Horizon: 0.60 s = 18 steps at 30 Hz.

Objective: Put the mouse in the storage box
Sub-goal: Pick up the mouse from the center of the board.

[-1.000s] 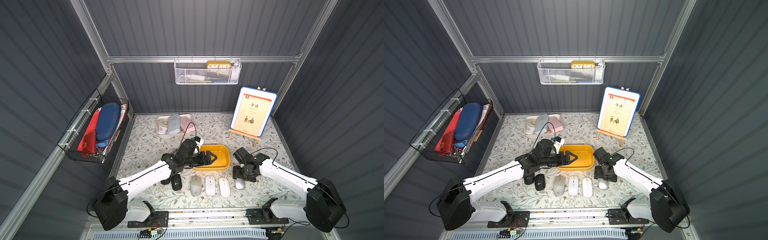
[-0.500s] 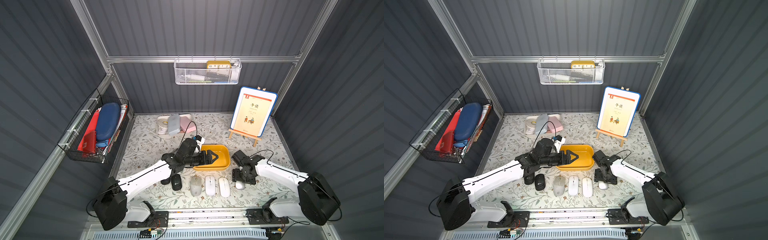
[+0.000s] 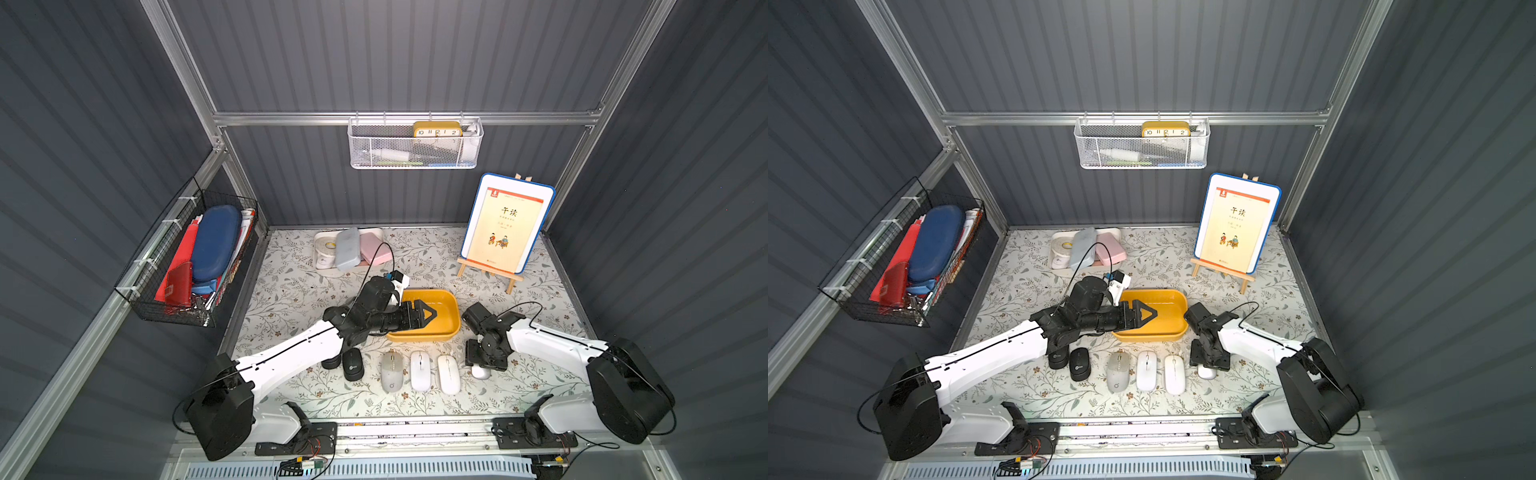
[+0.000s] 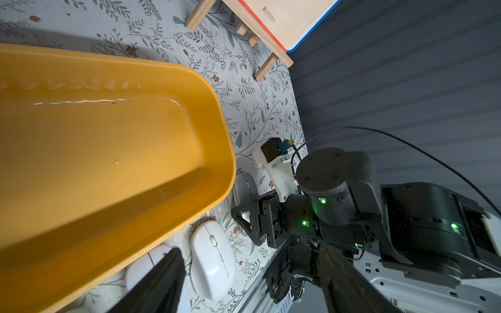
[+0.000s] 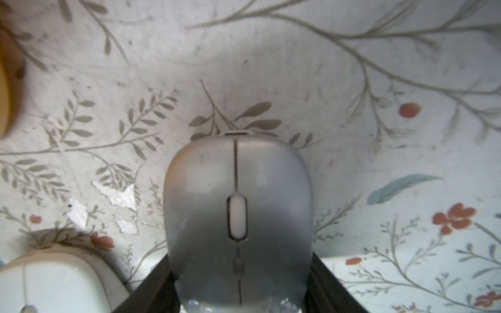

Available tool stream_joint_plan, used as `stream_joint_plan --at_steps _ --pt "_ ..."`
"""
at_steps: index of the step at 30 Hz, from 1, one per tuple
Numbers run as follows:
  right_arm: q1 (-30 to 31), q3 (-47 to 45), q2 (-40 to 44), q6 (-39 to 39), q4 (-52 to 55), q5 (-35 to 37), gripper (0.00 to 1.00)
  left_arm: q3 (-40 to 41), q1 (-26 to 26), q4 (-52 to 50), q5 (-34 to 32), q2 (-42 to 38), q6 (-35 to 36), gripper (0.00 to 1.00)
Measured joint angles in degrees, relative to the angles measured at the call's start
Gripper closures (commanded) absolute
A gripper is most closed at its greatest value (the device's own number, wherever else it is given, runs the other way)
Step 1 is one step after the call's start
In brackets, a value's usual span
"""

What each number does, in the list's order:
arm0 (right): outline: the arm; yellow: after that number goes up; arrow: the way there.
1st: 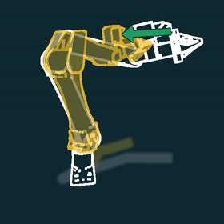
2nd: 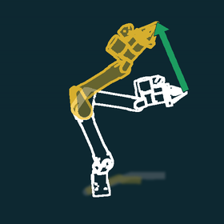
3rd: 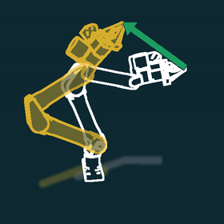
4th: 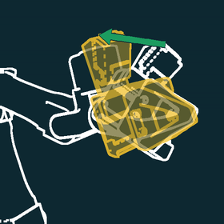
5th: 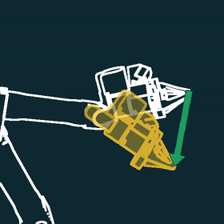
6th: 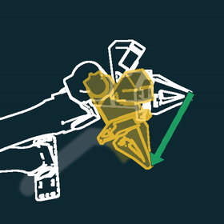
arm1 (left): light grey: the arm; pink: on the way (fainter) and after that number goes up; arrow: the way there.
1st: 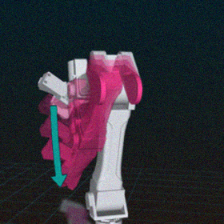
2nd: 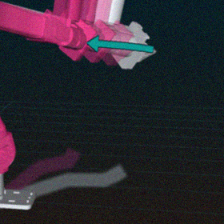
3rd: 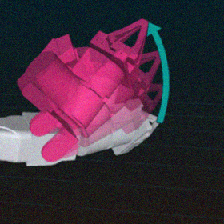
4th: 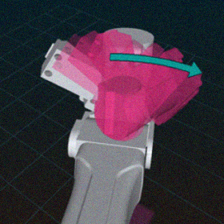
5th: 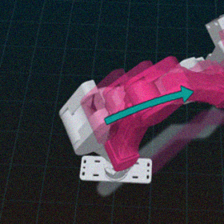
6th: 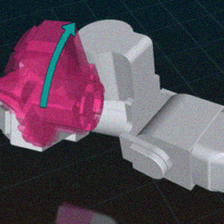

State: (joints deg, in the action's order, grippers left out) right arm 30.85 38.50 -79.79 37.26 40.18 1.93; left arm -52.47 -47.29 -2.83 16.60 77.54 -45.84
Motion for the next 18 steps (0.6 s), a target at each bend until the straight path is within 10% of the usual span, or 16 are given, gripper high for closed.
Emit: stream_joint_plan --at_steps 18 --pt "1.86 5.14 13.09 0.83 7.78 1.73 0.44 -4.44 -0.04 -7.45 -7.63 3.39 -0.85 0.15"
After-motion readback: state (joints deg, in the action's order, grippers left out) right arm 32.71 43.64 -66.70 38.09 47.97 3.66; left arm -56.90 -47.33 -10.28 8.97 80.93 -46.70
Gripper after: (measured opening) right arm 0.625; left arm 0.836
